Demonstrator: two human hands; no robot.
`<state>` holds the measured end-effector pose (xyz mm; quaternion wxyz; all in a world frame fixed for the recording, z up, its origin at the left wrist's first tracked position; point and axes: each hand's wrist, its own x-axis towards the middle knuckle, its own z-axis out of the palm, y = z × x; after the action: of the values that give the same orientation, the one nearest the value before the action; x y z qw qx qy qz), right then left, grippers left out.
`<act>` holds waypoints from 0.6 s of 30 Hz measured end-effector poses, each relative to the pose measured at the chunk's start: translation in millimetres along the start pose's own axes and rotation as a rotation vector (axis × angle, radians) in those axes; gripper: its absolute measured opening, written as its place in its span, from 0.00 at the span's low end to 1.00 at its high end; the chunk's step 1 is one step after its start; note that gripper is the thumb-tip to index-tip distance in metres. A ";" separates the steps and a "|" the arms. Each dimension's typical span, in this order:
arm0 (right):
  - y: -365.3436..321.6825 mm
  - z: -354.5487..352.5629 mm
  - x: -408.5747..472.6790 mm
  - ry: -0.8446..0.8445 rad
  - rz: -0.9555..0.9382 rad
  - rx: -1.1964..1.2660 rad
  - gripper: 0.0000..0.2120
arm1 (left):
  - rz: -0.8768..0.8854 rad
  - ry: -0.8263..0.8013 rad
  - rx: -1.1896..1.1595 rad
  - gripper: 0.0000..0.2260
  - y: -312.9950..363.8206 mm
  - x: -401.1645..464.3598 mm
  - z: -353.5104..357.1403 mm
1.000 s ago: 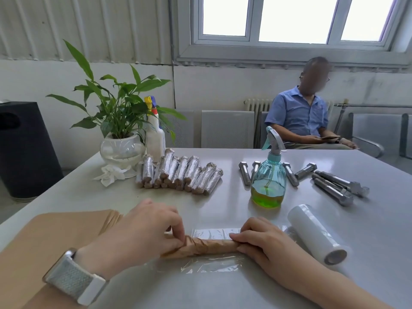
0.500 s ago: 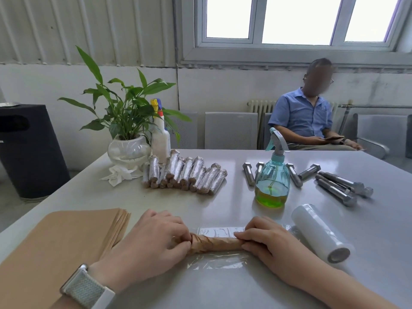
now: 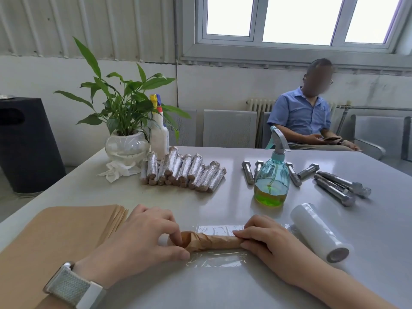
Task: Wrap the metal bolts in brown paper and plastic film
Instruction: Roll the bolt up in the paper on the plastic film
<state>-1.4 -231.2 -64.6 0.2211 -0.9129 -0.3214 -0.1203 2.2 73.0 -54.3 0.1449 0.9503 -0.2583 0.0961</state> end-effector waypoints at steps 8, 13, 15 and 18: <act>-1.4 -1.0 0.6 -0.004 0.010 0.006 0.12 | -0.032 0.020 -0.045 0.09 12.6 3.3 1.2; -1.5 -1.7 0.3 -0.001 0.013 0.015 0.11 | -0.170 -0.001 -0.180 0.10 12.6 2.5 5.0; -1.6 -1.8 0.3 -0.004 0.014 0.016 0.11 | -0.177 0.013 -0.193 0.07 13.7 1.8 5.3; -1.0 -1.7 0.6 -0.005 0.016 0.014 0.11 | -0.146 0.051 -0.205 0.08 15.6 2.2 4.2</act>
<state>-1.7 -231.1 -62.6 0.2277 -0.9141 -0.3155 -0.1141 -3.5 57.8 -54.2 0.2543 0.9440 -0.1932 0.0826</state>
